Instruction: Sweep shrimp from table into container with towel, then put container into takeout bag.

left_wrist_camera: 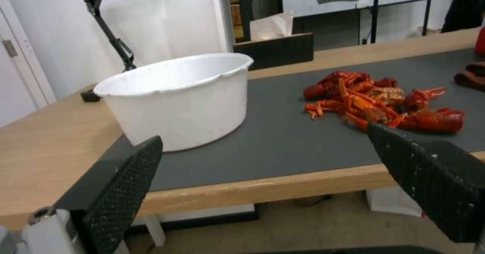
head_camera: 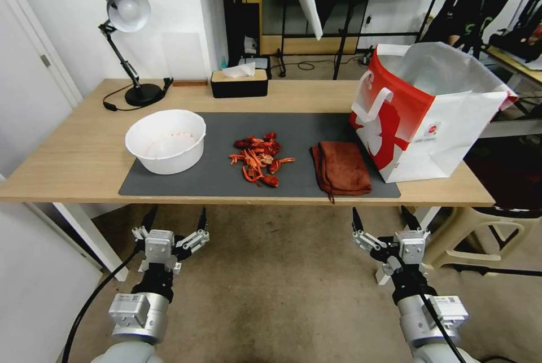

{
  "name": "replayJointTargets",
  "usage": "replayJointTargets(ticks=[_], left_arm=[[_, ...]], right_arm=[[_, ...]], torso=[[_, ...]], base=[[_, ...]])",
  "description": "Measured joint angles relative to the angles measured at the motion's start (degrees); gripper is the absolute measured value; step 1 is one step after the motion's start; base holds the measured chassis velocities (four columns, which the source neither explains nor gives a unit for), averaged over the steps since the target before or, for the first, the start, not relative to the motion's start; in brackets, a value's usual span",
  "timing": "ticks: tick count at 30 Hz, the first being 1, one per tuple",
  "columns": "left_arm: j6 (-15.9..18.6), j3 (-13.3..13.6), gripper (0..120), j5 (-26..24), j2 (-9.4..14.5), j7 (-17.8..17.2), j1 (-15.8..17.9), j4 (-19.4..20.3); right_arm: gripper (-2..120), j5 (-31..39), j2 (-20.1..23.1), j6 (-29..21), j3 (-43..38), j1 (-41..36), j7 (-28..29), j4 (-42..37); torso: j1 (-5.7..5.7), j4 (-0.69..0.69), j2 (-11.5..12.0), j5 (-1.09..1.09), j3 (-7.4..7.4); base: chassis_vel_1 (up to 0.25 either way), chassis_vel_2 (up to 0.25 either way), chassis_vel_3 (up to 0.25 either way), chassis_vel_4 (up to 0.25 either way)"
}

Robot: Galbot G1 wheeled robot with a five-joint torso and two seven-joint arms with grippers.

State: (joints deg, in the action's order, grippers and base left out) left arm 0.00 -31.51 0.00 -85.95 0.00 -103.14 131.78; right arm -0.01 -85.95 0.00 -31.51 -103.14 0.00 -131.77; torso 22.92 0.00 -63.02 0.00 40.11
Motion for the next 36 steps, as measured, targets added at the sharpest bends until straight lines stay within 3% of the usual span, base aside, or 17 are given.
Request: replayJointTargets(ticks=[36], left_arm=[[-0.1, 0.0, 100, 0.0, 0.0, -0.1, 0.1, -0.1]], right_arm=[[100, 0.0, 0.0, 0.1, 0.0, 0.0, 0.0, 0.0]], torso=[[0.0, 0.0, 0.0, 0.0, 0.0]], base=[[0.0, 0.0, 0.0, 0.0]])
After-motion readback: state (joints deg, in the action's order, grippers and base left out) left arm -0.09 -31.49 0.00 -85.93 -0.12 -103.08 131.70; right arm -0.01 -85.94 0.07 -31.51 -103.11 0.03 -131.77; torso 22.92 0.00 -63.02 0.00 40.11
